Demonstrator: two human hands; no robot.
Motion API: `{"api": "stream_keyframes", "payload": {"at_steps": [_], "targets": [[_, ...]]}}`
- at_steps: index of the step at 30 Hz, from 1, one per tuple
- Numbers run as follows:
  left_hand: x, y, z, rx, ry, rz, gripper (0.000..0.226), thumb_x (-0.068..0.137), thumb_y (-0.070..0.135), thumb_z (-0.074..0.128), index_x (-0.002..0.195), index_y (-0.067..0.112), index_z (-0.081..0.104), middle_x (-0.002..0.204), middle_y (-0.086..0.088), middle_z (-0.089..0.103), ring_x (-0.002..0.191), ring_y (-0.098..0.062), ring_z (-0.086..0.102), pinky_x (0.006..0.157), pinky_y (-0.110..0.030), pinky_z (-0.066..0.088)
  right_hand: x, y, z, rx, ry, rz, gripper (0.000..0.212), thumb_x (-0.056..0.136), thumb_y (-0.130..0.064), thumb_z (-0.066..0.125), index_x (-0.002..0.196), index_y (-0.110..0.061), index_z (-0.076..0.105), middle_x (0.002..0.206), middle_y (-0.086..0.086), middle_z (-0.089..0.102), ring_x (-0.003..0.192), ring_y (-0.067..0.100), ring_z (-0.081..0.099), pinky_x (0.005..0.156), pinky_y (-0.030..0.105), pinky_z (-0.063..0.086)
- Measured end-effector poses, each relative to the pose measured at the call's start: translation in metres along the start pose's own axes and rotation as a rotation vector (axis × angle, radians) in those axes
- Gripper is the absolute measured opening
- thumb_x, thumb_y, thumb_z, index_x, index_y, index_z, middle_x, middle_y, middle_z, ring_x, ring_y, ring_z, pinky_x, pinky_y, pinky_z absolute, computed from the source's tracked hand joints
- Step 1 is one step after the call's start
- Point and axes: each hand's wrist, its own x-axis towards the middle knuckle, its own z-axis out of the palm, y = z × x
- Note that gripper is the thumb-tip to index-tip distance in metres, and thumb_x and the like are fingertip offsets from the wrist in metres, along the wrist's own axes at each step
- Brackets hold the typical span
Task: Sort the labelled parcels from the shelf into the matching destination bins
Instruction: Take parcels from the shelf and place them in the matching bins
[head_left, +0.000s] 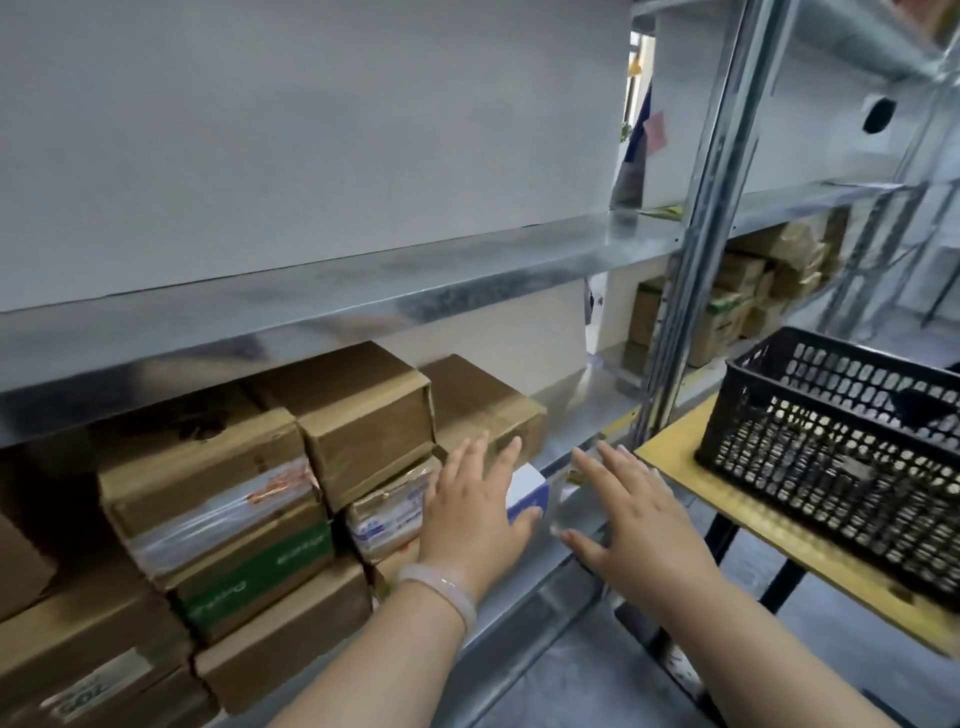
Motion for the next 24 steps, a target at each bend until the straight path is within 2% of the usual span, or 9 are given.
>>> {"api": "stream_keyframes", "payload": {"at_steps": [4,10,16,19,24], "targets": [[0.046,0.000,0.020,-0.021,-0.050,0.023,0.074,0.091,0.060,0.050,0.154,0.042,0.015,0.165,0.004,0.008,0.151,-0.019,0.005,0.122,-0.043,0.007,0.047,0.018,0.011,0.034,0.008,0.026,0.084,0.089,-0.062,0.051,0.154,-0.040,0.004,0.163,-0.008,0.005,0.150,0.011,-0.002,0.121,0.032,0.003],[0.086,-0.005,0.042,0.007,-0.072,-0.016,0.071,0.091,0.056,0.051,0.153,0.043,0.017,0.166,0.003,0.007,0.151,-0.019,0.003,0.122,-0.043,0.007,0.101,0.039,0.035,0.191,-0.078,0.042,0.077,0.091,-0.061,0.049,0.154,-0.041,0.010,0.163,-0.011,0.008,0.149,0.009,0.004,0.118,0.030,0.009],[0.106,-0.020,0.053,0.045,-0.019,-0.219,0.070,0.091,0.058,0.049,0.153,0.043,0.019,0.165,0.004,0.013,0.151,-0.021,0.009,0.120,-0.044,0.013,0.185,0.048,0.054,0.406,-0.166,-0.012,0.068,0.093,-0.053,0.053,0.152,-0.034,0.024,0.158,-0.006,0.026,0.146,0.013,0.019,0.117,0.034,0.022],[0.114,-0.017,0.054,0.047,0.012,-0.379,0.069,0.091,0.059,0.048,0.152,0.044,0.019,0.164,0.004,0.018,0.150,-0.025,0.014,0.119,-0.046,0.017,0.218,0.051,0.065,0.535,-0.270,-0.037,0.069,0.091,-0.049,0.059,0.151,-0.028,0.030,0.153,0.000,0.037,0.140,0.017,0.033,0.113,0.033,0.028],[0.120,-0.010,0.055,0.065,0.053,-0.582,0.069,0.092,0.059,0.048,0.152,0.045,0.018,0.163,0.005,0.018,0.149,-0.026,0.015,0.121,-0.044,0.017,0.267,0.056,0.088,0.741,-0.496,0.012,0.074,0.088,-0.050,0.064,0.151,-0.032,0.030,0.148,0.005,0.045,0.131,0.024,0.048,0.108,0.038,0.041]]}}
